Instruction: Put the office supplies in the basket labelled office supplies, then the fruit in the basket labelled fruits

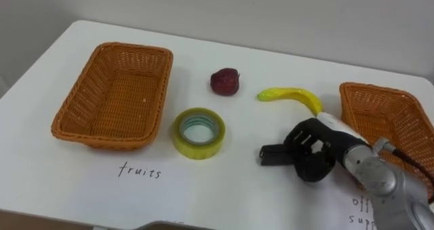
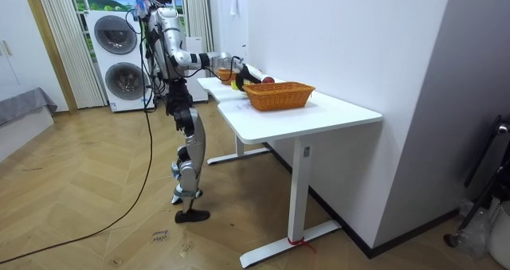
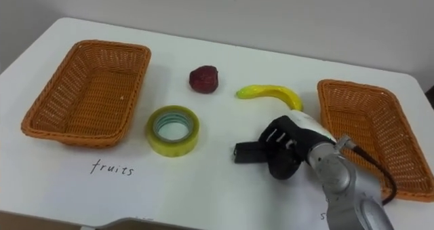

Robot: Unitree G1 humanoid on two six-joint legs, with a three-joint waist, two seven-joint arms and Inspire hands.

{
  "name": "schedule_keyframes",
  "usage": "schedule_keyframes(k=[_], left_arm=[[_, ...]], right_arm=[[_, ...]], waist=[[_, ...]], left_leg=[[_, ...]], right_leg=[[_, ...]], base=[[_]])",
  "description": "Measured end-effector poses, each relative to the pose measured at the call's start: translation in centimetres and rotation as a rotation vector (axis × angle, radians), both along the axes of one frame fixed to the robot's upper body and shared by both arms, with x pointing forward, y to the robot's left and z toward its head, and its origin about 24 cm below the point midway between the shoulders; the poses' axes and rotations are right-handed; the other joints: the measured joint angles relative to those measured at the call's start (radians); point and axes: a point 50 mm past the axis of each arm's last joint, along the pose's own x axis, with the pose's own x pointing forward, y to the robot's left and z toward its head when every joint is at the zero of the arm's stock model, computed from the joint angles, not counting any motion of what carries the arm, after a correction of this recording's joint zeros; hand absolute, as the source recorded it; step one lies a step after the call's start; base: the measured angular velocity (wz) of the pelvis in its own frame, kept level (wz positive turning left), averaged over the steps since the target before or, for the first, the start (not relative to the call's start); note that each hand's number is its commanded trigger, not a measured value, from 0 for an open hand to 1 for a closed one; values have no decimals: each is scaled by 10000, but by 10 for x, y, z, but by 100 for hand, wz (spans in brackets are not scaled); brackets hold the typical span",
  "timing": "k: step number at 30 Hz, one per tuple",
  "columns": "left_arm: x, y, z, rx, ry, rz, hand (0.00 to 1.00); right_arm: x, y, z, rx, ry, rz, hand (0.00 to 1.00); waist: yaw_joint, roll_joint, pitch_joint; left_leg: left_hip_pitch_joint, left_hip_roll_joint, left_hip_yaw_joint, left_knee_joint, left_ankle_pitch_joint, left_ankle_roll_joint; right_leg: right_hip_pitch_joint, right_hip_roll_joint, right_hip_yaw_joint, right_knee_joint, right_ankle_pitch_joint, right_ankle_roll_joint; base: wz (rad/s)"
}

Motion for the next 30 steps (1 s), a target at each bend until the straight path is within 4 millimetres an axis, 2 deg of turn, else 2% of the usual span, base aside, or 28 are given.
schedule_keyframes(k=[8,18,23,30], left_arm=[[-11,4,1,104,-92,735,0],[-22,5,2,125,21,1160,0],[-23,5,2,136,27,1155,0],[-27,5,2,165,144,1203,0]], right_arm=[[7,-17,54,1658,-2440,-692,100],[8,-29,76,1655,-3965,-1448,100],[11,-34,87,1701,-4804,-1836,100],[8,-51,94,2725,-5767,-2997,100]], waist=[[-134,59,36],[-201,16,50],[-477,-93,31],[-832,-69,46]], left_leg=[[32,8,61,4,4,5],[-5,8,54,11,4,5],[-172,7,50,54,4,6],[-153,10,44,70,-3,16]], right_leg=[[-4,12,108,5,1,2],[-44,7,114,23,1,2],[-195,-5,77,34,2,2],[-180,-7,14,10,2,3]], base=[[-2],[0],[0],[0]])
